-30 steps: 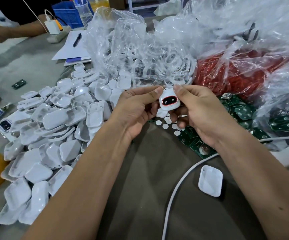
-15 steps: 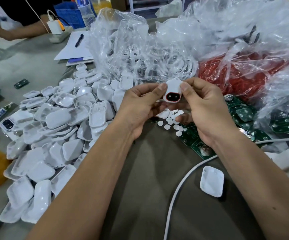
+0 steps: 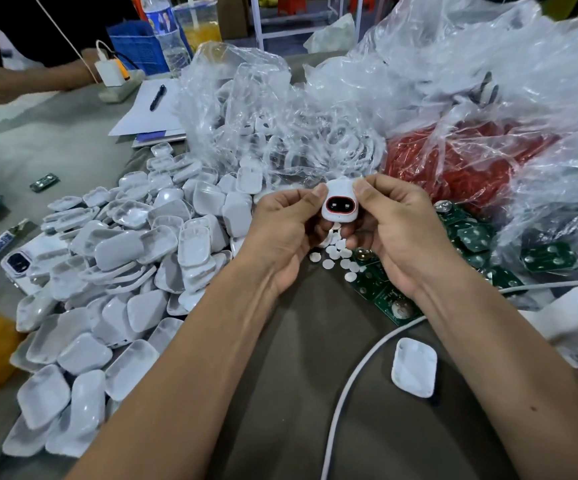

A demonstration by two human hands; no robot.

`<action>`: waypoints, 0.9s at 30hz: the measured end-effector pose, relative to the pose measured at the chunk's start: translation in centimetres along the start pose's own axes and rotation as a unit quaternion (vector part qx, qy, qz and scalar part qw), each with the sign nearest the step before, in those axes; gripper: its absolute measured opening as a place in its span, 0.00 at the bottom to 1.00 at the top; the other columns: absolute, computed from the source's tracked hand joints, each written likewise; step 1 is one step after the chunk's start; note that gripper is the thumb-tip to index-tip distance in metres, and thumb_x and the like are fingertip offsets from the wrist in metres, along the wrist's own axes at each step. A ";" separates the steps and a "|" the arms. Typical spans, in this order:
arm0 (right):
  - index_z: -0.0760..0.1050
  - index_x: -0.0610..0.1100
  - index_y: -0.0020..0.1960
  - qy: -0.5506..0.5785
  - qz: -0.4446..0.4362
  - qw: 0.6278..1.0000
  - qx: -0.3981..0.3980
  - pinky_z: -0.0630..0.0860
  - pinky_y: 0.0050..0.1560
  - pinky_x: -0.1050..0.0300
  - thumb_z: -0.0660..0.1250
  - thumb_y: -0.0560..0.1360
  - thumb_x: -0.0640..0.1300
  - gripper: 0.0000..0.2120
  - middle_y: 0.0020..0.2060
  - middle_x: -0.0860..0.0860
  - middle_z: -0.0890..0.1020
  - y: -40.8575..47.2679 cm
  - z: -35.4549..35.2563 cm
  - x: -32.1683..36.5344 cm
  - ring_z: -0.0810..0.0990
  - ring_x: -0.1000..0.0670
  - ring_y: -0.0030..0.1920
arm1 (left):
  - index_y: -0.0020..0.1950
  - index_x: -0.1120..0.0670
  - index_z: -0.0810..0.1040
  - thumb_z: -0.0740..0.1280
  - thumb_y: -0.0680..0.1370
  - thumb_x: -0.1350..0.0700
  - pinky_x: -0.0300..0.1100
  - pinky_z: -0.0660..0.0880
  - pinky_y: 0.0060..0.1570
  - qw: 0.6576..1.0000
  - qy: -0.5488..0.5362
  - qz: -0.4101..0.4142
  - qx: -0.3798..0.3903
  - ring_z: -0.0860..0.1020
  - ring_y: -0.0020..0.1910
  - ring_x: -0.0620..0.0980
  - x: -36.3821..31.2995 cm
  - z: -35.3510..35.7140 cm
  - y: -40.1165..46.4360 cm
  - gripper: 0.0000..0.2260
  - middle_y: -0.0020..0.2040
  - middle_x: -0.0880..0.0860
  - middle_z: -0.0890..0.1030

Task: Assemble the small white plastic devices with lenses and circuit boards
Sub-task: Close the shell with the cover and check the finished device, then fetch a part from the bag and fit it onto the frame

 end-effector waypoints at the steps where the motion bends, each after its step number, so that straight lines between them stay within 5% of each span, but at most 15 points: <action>1: 0.79 0.40 0.47 0.008 0.017 1.000 -0.001 0.76 0.25 0.59 0.61 0.86 0.40 0.12 0.32 0.45 0.84 0.0 0.1 0.0 0.78 0.49 0.28 | 0.52 0.67 0.80 0.68 0.82 0.60 0.39 0.71 0.36 1.000 0.017 0.010 -0.006 0.72 0.33 0.49 -0.1 0.0 0.0 0.09 0.40 0.60 0.77; 5: 0.79 0.42 0.51 0.027 0.053 0.998 -0.023 0.78 0.26 0.57 0.60 0.86 0.40 0.10 0.37 0.45 0.83 -0.6 0.3 1.0 0.81 0.49 0.31 | 0.42 0.60 0.80 0.72 0.80 0.60 0.35 0.72 0.28 0.995 0.076 0.063 -0.006 0.75 0.26 0.44 -0.4 0.8 -0.4 0.07 0.32 0.54 0.79; 12: 0.79 0.40 0.49 -0.014 -0.033 0.991 -0.129 0.85 0.34 0.52 0.59 0.85 0.36 0.11 0.43 0.44 0.82 1.3 -1.0 10.1 0.83 0.46 0.42 | 0.38 0.57 0.79 0.74 0.78 0.57 0.34 0.69 0.27 0.985 0.083 0.150 0.036 0.73 0.26 0.43 -5.1 7.4 1.6 0.10 0.30 0.53 0.79; 15: 0.74 0.38 0.48 -0.094 -0.063 0.985 -0.131 0.83 0.35 0.63 0.58 0.84 0.34 0.09 0.44 0.45 0.79 5.0 -1.9 14.6 0.82 0.45 0.47 | 0.37 0.56 0.76 0.72 0.80 0.53 0.37 0.70 0.28 0.977 0.074 0.197 0.027 0.74 0.30 0.48 -7.7 11.2 3.9 0.14 0.39 0.67 0.83; 18: 0.74 0.40 0.56 -0.091 -0.067 0.979 -0.171 0.82 0.33 0.60 0.59 0.85 0.38 0.05 0.53 0.44 0.81 9.4 -4.9 18.4 0.84 0.47 0.46 | 0.44 0.57 0.77 0.64 0.84 0.51 0.47 0.76 0.39 0.952 0.163 0.255 -0.046 0.79 0.40 0.53 -9.5 14.5 7.0 0.13 0.44 0.60 0.84; 20: 0.72 0.44 0.51 -0.121 -0.038 0.972 -0.198 0.79 0.29 0.62 0.58 0.85 0.39 0.07 0.54 0.46 0.80 12.1 -7.3 20.3 0.83 0.51 0.39 | 0.47 0.56 0.77 0.62 0.84 0.53 0.47 0.71 0.43 0.884 0.315 0.334 -0.087 0.79 0.46 0.55 -10.1 16.3 8.9 0.10 0.45 0.53 0.82; 24: 0.70 0.43 0.51 -0.148 0.066 0.954 -0.251 0.69 0.18 0.64 0.51 0.88 0.41 0.12 0.49 0.47 0.79 16.2 -12.0 21.0 0.81 0.49 0.24 | 0.55 0.57 0.81 0.62 0.83 0.56 0.45 0.68 0.56 0.653 0.573 0.493 -0.042 0.75 0.59 0.57 -10.1 20.4 12.3 0.09 0.55 0.56 0.81; 27: 0.69 0.42 0.44 -0.196 0.080 0.952 -0.222 0.79 0.31 0.63 0.56 0.87 0.37 0.13 0.51 0.41 0.80 19.7 -13.3 19.8 0.83 0.44 0.38 | 0.56 0.59 0.81 0.59 0.83 0.56 0.51 0.72 0.62 0.541 0.705 0.458 0.021 0.73 0.61 0.60 -9.5 21.2 15.9 0.12 0.56 0.59 0.81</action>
Point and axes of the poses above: each hand's wrist, its own y-axis towards the middle knuckle, its own z-axis out of the palm, x = y × z, the point moved 3 cm from there along y, towards the middle knuckle
